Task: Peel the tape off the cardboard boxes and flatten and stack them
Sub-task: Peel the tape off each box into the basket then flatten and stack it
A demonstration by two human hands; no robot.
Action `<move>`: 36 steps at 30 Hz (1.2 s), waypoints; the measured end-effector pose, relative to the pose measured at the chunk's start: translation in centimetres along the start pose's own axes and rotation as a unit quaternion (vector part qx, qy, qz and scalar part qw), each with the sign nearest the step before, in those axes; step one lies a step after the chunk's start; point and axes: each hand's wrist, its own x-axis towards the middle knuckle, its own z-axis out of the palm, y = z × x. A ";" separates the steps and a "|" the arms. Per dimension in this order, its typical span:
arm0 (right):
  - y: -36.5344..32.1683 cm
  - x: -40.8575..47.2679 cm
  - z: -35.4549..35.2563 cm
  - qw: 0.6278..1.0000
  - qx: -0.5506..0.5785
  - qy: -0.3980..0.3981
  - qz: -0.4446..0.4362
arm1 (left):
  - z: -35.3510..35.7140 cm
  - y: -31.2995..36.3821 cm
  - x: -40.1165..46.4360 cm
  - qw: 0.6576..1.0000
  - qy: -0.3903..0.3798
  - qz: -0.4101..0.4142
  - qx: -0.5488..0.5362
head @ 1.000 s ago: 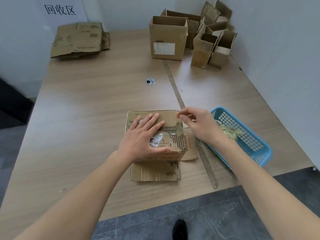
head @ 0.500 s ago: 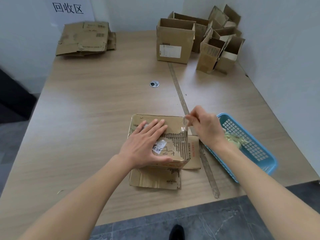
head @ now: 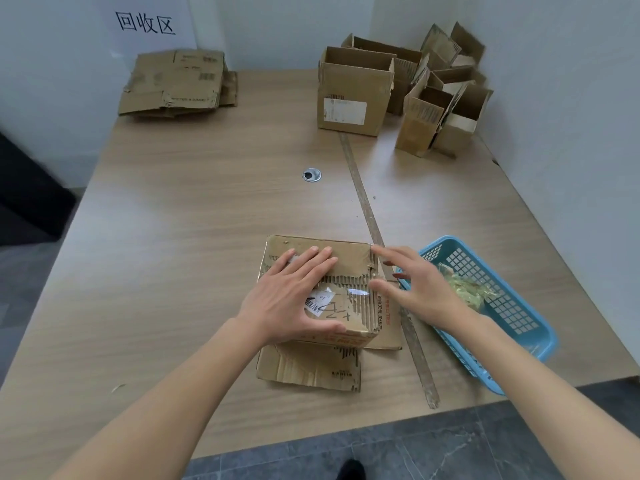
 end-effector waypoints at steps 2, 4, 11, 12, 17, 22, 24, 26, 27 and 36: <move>-0.5 0.5 0.1 0.997 0.043 0.058 -0.006 | 0.1 0.0 0.0 1.000 0.001 -0.002 0.000; -1.0 0.9 0.2 0.995 0.059 0.081 0.003 | 0.0 0.0 0.0 1.000 0.005 -0.004 0.002; -1.6 3.8 -0.5 0.994 0.058 0.056 0.071 | -0.2 0.2 0.2 1.000 0.006 -0.021 0.010; -1.6 4.1 -0.5 0.993 0.070 0.051 0.079 | -0.3 0.2 0.3 1.000 0.005 -0.023 0.011; -1.1 6.1 -5.0 0.978 0.080 0.160 0.103 | -0.2 -0.1 -0.3 1.000 -0.003 0.008 0.001; -1.8 6.8 -9.0 0.977 0.030 0.211 0.020 | -0.2 -0.1 -0.1 1.000 0.008 0.010 -0.006; -0.8 5.6 -7.7 0.978 -0.049 0.203 -0.001 | -0.3 -0.1 -0.1 1.000 0.009 0.008 -0.009; 1.5 3.4 -6.0 0.979 -0.082 0.185 0.024 | -0.2 -0.1 -0.2 1.000 0.011 0.006 -0.008; 2.9 2.0 -5.1 0.978 -0.100 0.175 0.050 | -0.2 -0.1 -0.2 1.000 0.013 0.006 -0.007; 10.9 -6.5 1.2 0.940 -0.298 0.034 0.164 | 0.1 0.0 -0.3 1.000 0.022 0.008 0.005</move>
